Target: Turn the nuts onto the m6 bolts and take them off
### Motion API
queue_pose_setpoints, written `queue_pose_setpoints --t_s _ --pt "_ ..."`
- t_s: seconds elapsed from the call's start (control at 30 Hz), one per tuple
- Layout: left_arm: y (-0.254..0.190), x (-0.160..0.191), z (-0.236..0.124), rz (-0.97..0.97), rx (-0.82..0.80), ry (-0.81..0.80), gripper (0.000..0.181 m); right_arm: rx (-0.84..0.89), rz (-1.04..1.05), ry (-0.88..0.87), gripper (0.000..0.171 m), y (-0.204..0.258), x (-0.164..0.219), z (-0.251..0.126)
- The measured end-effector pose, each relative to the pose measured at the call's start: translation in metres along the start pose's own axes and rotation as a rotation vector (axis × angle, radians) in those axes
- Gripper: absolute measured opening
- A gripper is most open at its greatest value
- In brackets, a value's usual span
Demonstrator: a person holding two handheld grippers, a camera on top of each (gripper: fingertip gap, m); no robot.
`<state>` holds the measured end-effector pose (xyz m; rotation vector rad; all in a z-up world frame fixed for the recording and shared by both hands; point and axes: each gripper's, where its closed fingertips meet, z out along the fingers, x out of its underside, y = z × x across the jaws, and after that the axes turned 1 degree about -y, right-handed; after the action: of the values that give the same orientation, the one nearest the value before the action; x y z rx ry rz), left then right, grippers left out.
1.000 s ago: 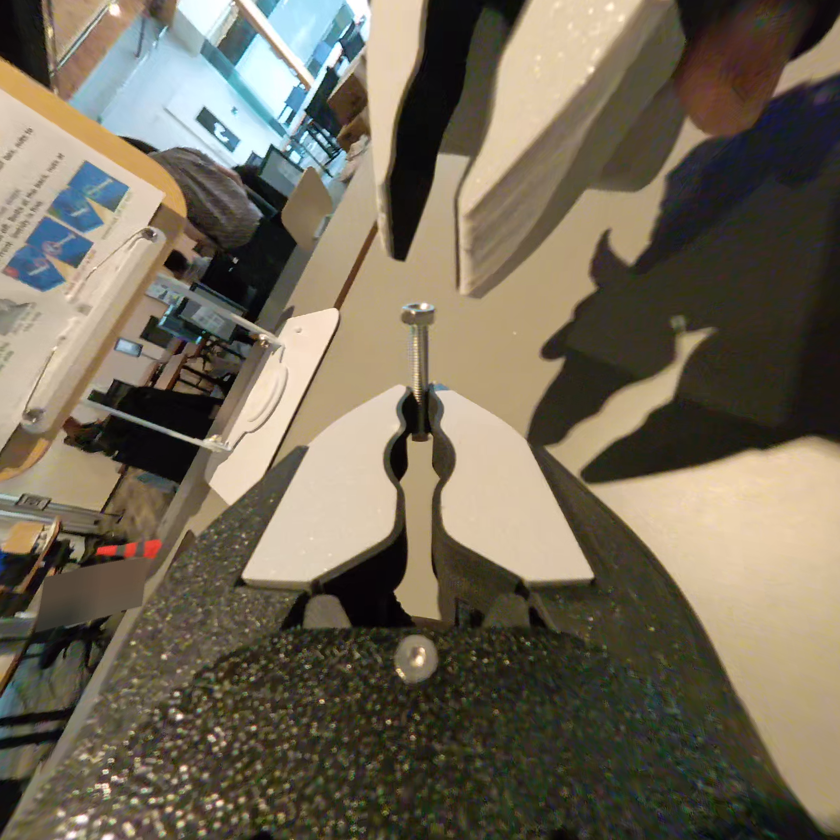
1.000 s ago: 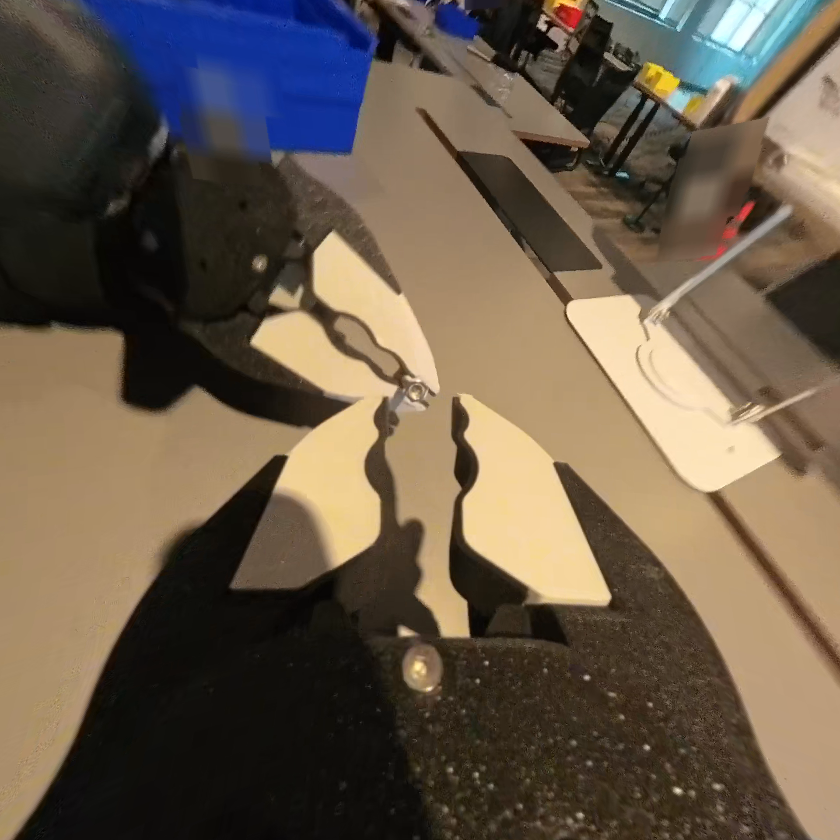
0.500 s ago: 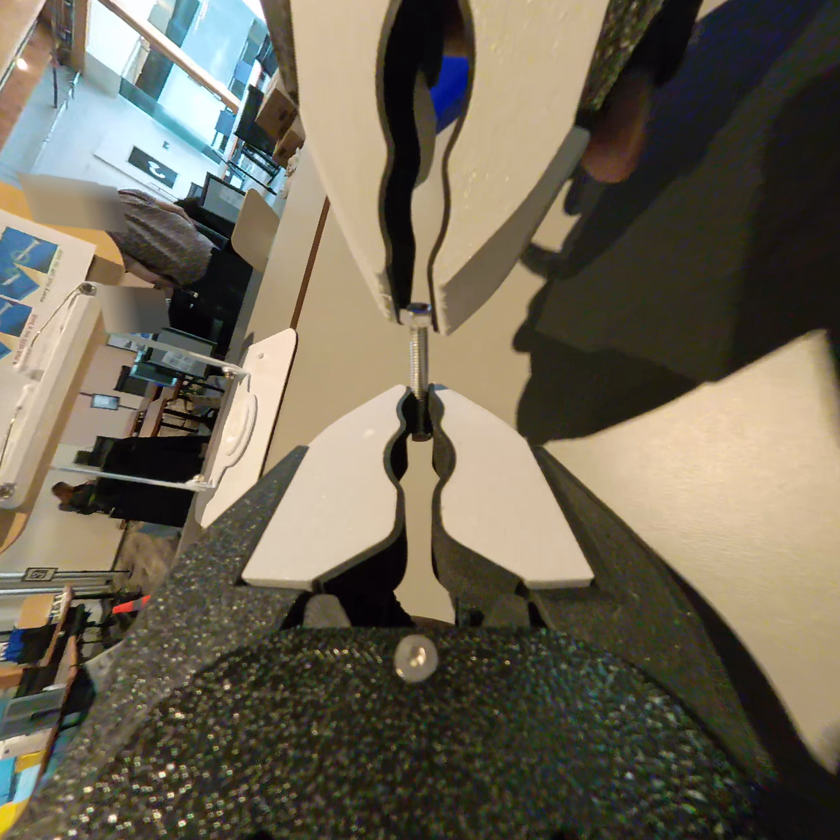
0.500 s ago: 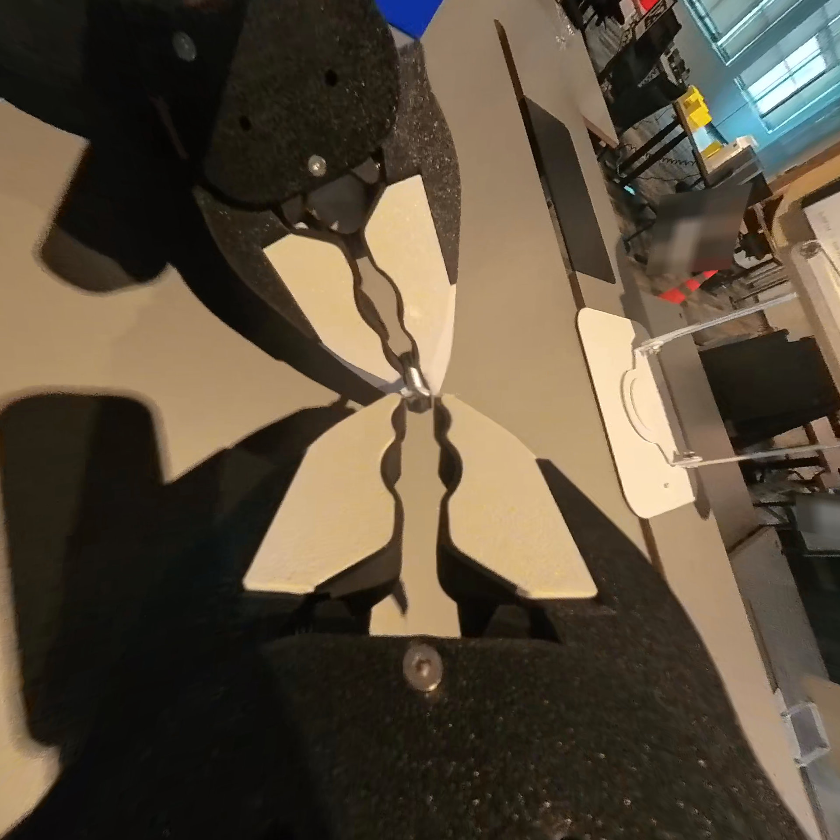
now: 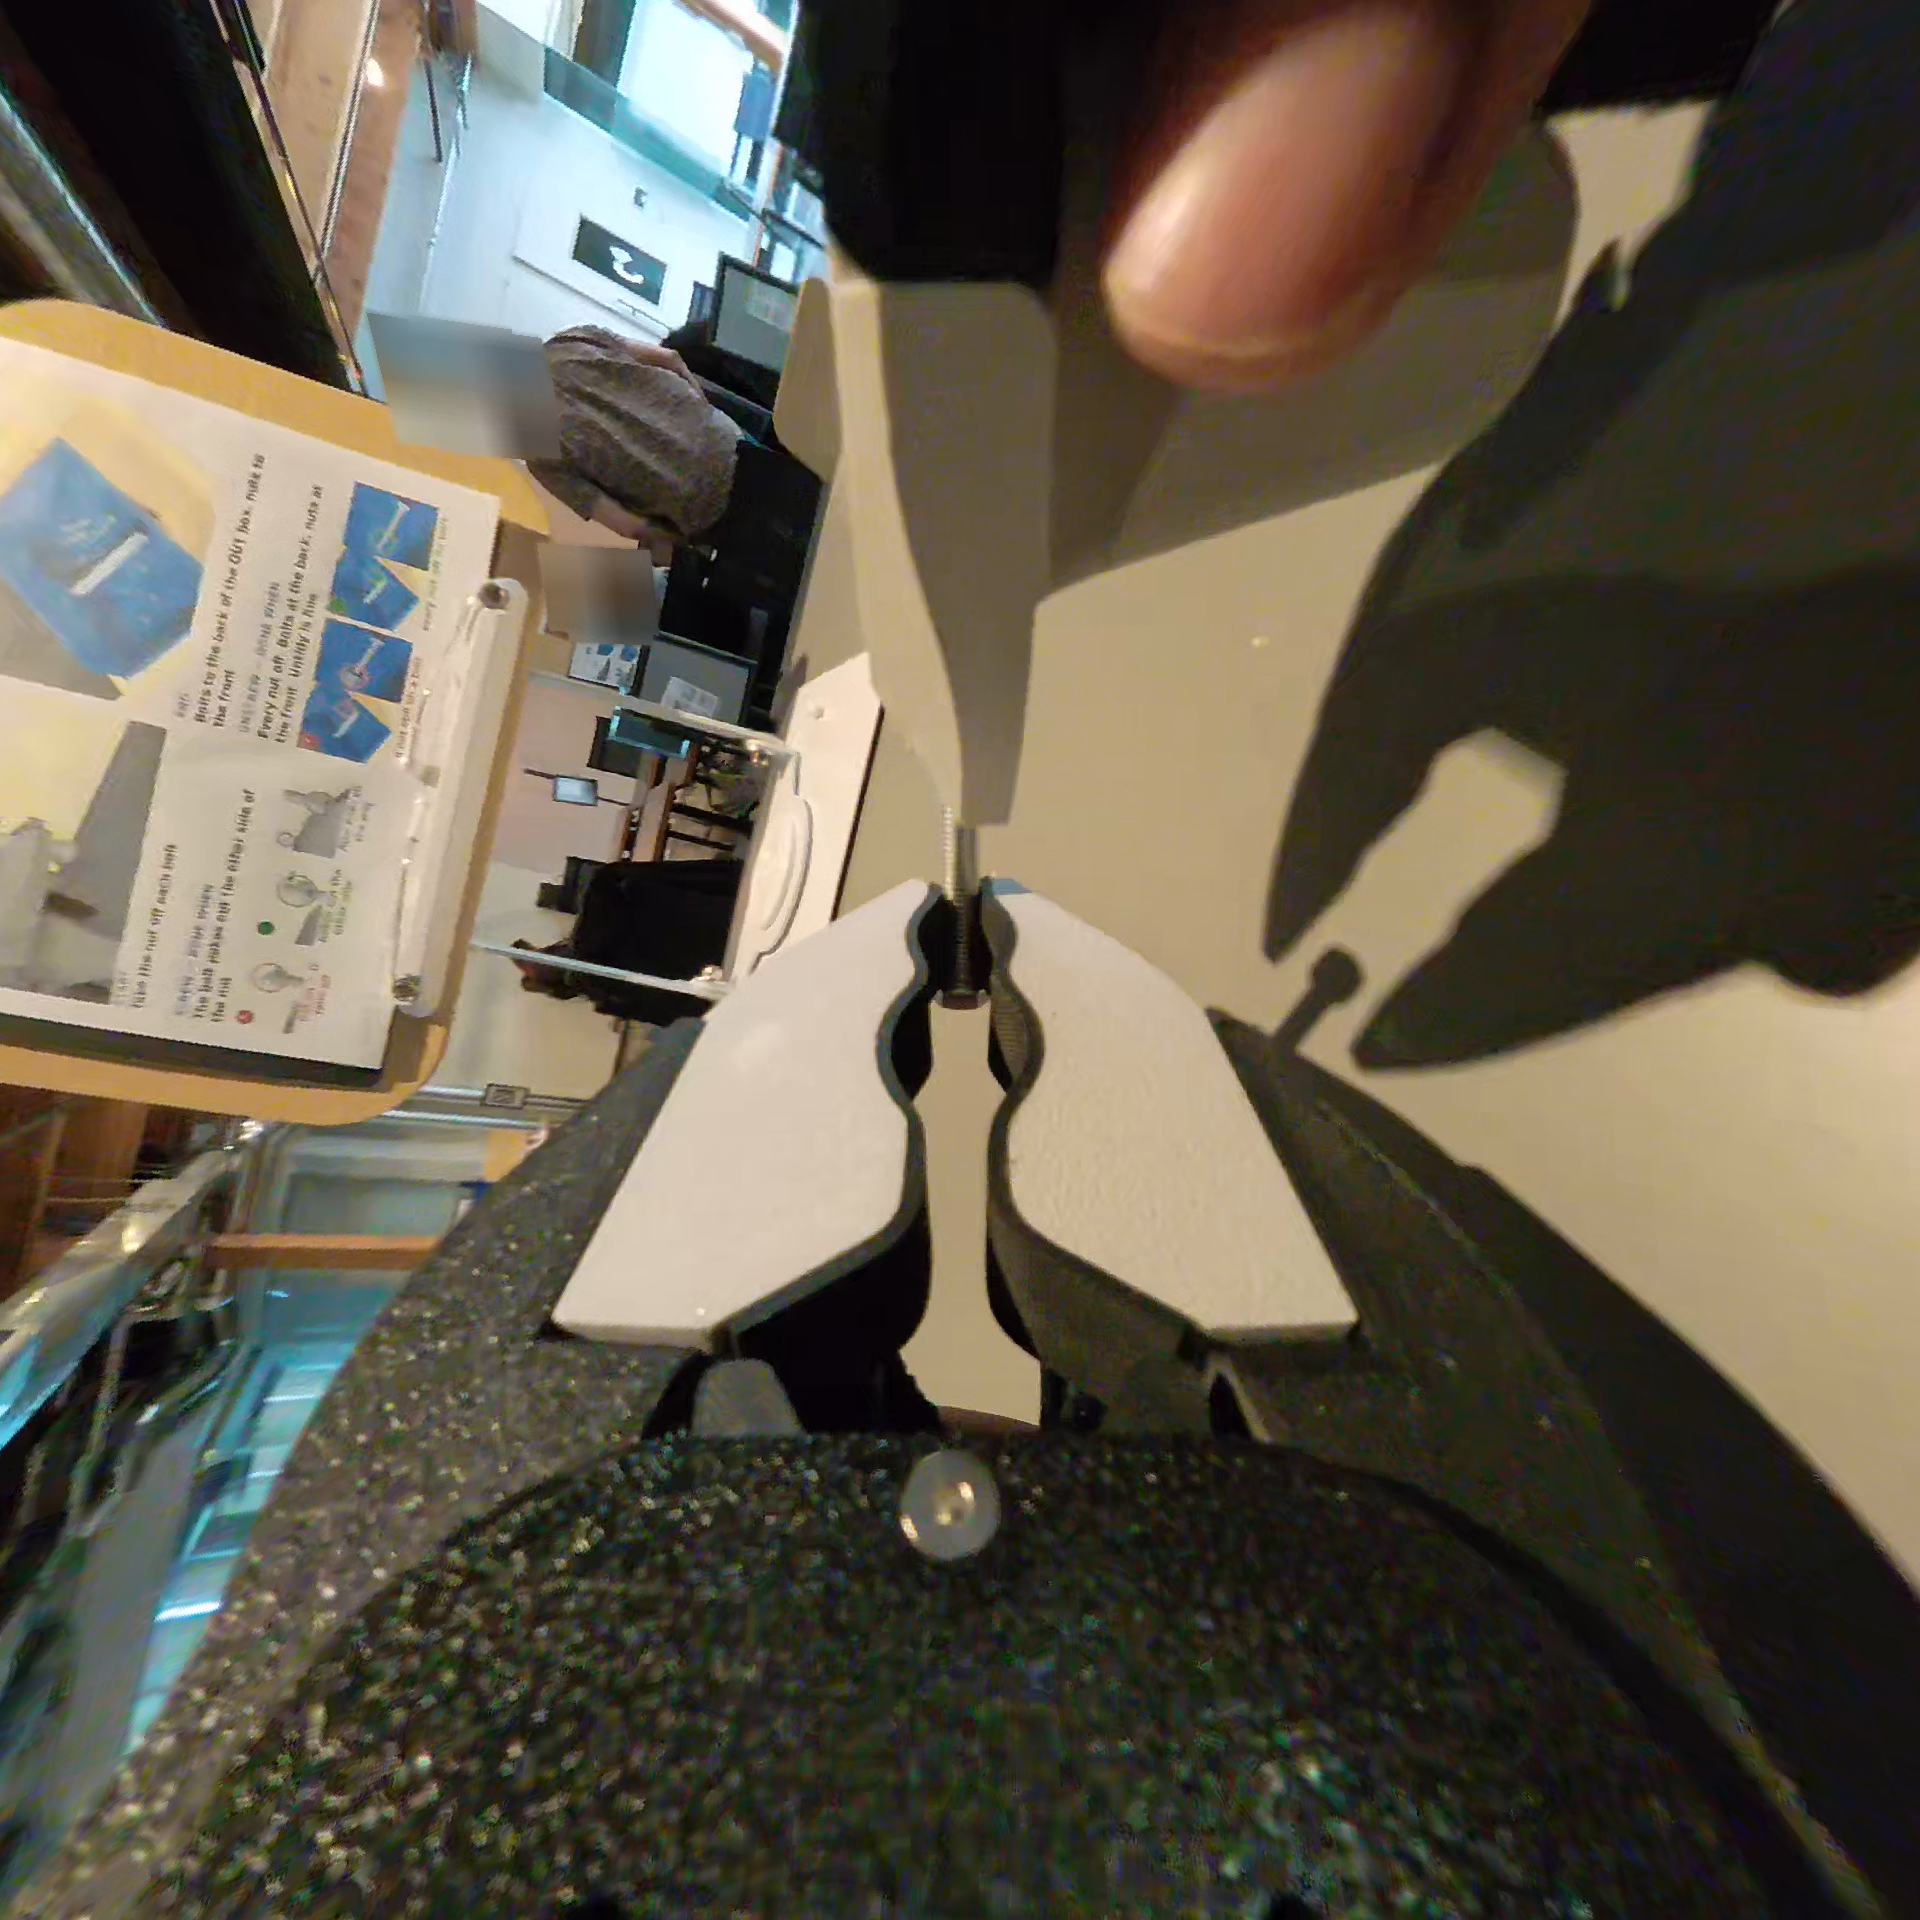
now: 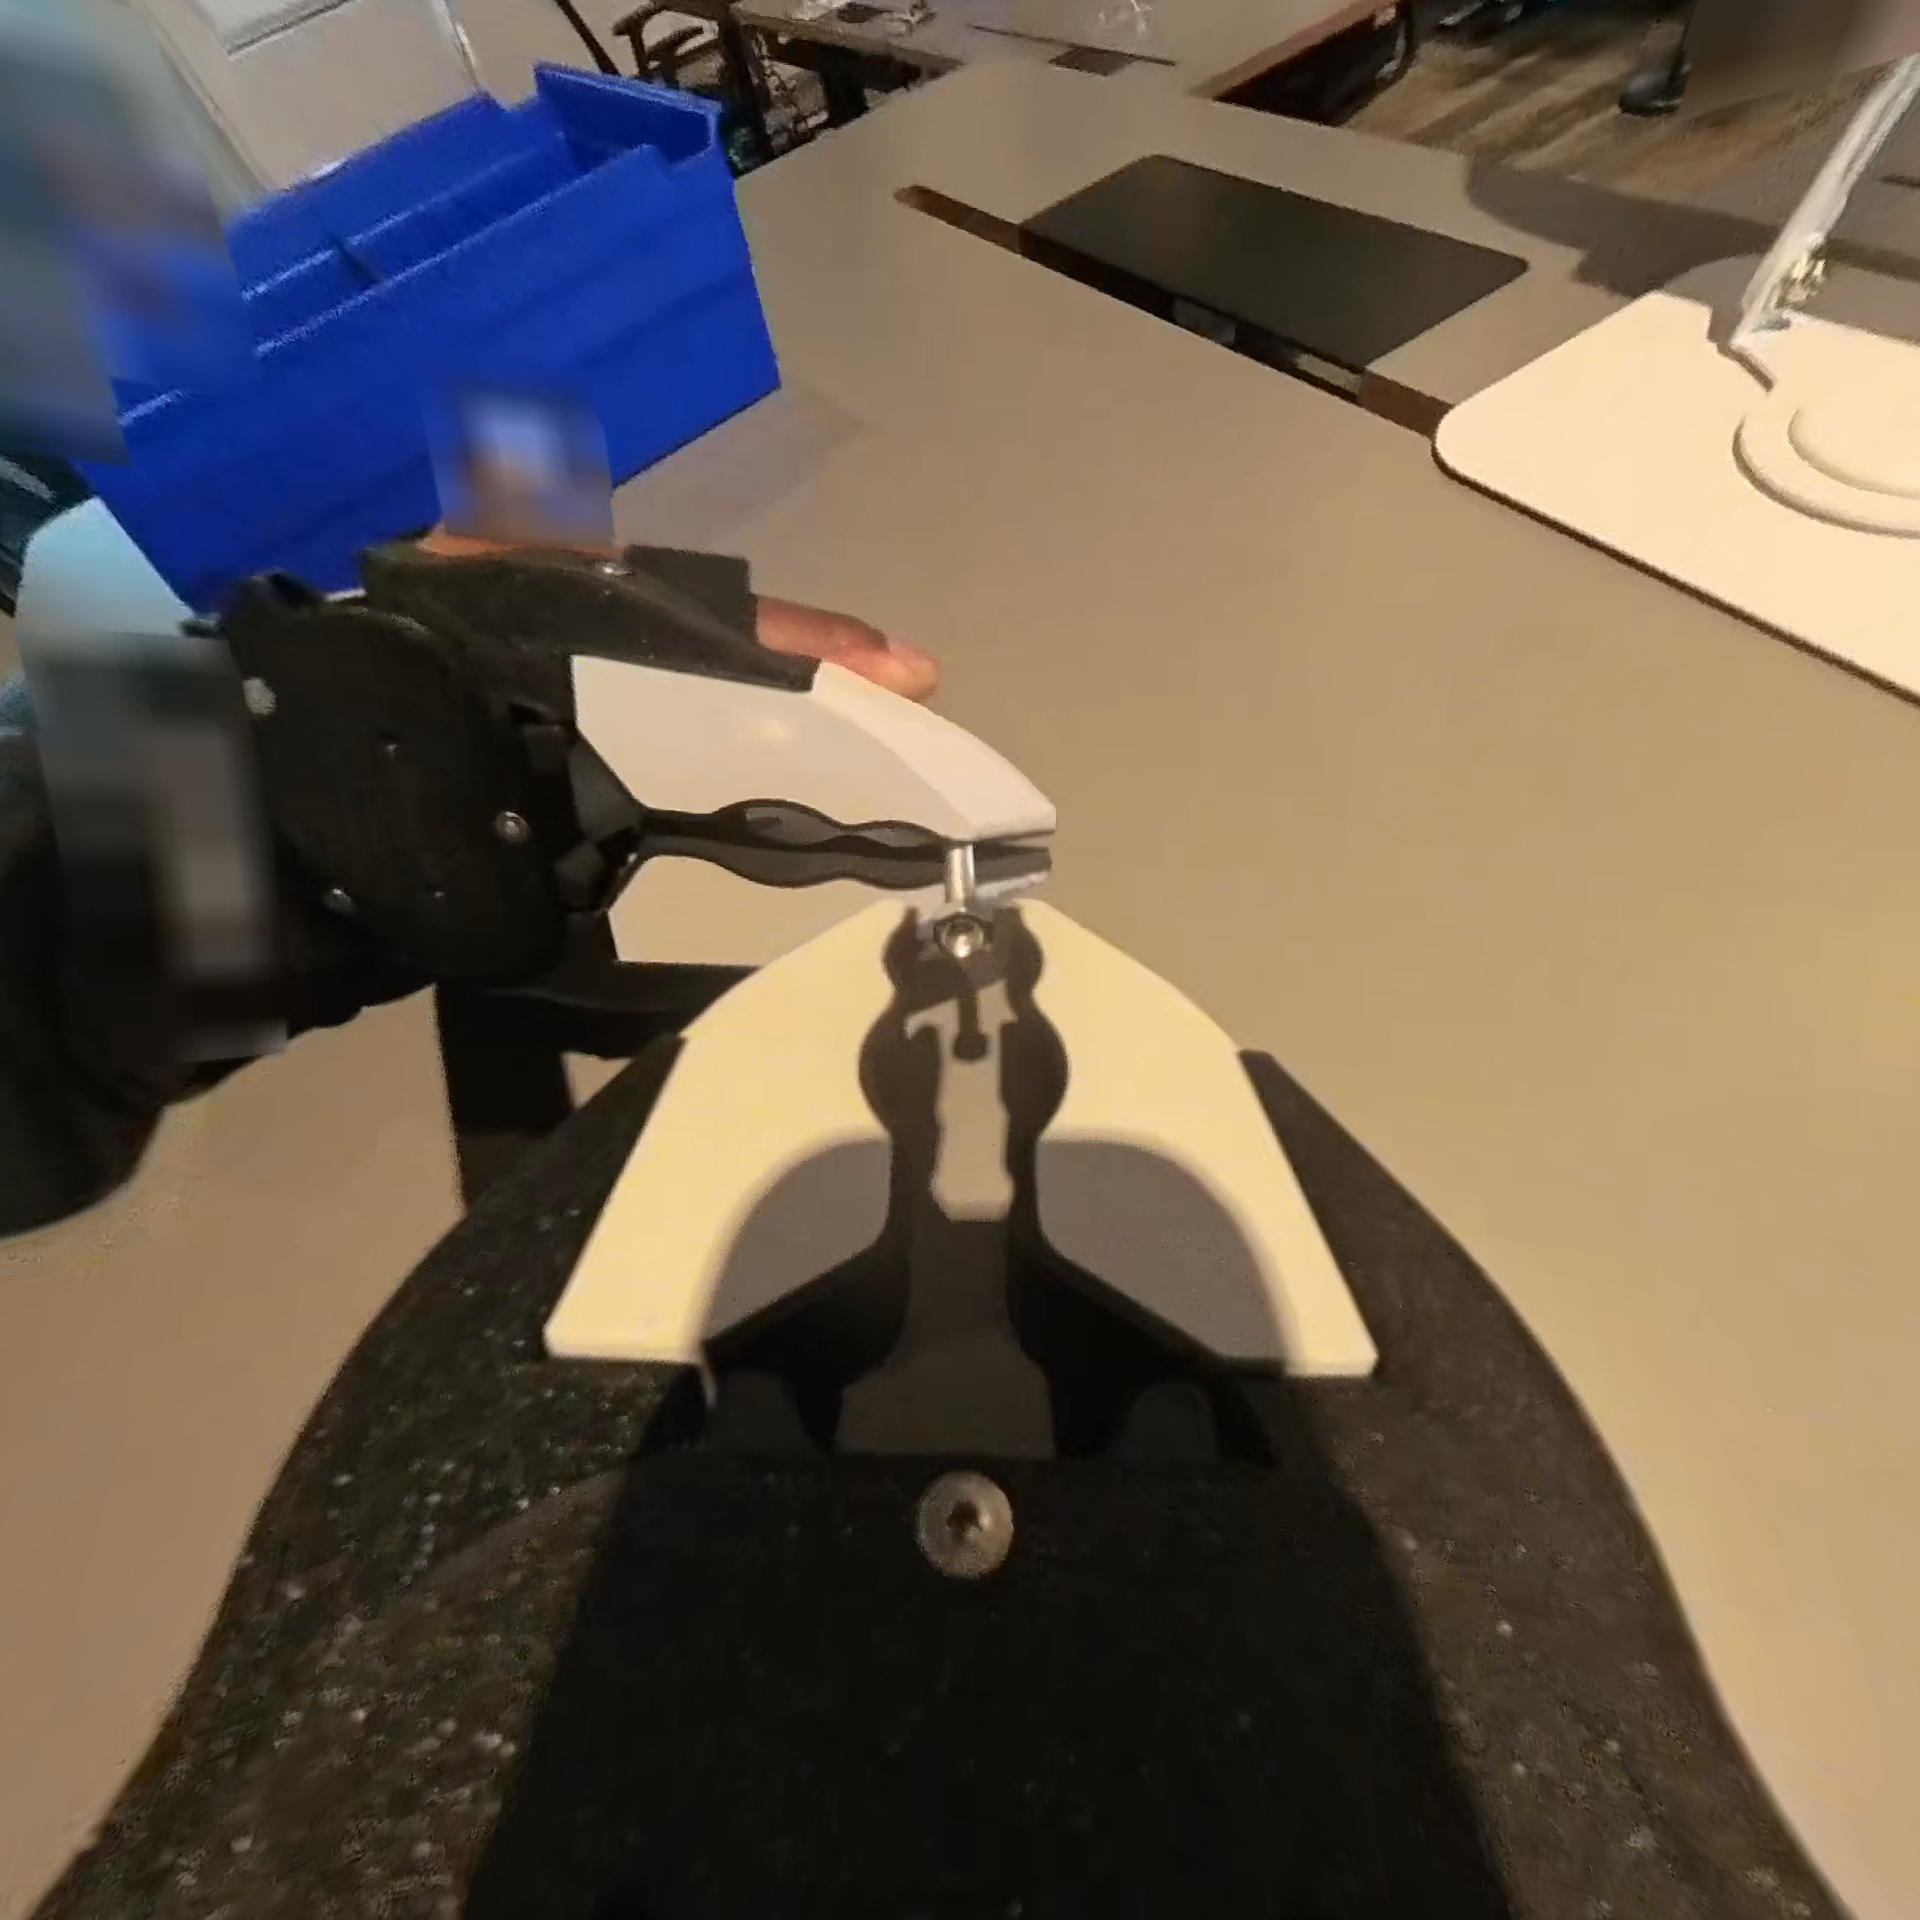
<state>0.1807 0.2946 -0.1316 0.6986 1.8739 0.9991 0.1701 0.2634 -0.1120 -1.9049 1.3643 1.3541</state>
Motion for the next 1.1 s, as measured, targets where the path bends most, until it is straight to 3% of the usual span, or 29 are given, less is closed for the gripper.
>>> queue_pose_setpoints --t_s 0.07,0.17,0.3,0.43,0.63,0.83,0.9,0.97,1.1 --pt "-0.003 0.000 0.001 -0.031 0.024 -0.011 0.005 0.016 -0.072 0.010 0.037 -0.002 -0.001 -0.001" --pt "-0.007 0.000 0.000 -0.108 0.078 -0.039 0.005 0.045 -0.265 0.022 0.039 -0.001 -0.002 -0.005" --pt "-0.013 0.000 -0.001 -0.122 0.134 -0.061 0.005 0.116 -0.541 0.054 0.033 0.000 0.000 -0.010" --pt "-0.019 -0.003 -0.001 -0.104 0.165 -0.077 0.005 0.122 -0.625 0.084 0.024 0.002 0.006 -0.008" --pt "-0.013 0.001 0.001 -0.028 0.100 -0.033 0.005 0.105 -0.413 0.114 0.011 0.000 0.010 0.001" --pt "-0.009 0.005 0.002 0.061 0.046 0.012 0.005 -0.064 0.148 0.025 0.011 -0.001 0.010 0.005" --pt "-0.008 0.004 0.002 0.038 0.047 0.014 0.005 -0.115 0.247 -0.018 0.011 -0.001 0.008 0.005" --pt "-0.007 0.004 0.002 -0.017 0.056 0.006 0.005 -0.152 0.257 -0.053 0.012 0.001 0.003 0.004" --pt "-0.011 0.008 0.004 -0.084 0.094 0.006 0.005 -0.171 0.111 -0.103 0.032 0.003 -0.010 -0.005"
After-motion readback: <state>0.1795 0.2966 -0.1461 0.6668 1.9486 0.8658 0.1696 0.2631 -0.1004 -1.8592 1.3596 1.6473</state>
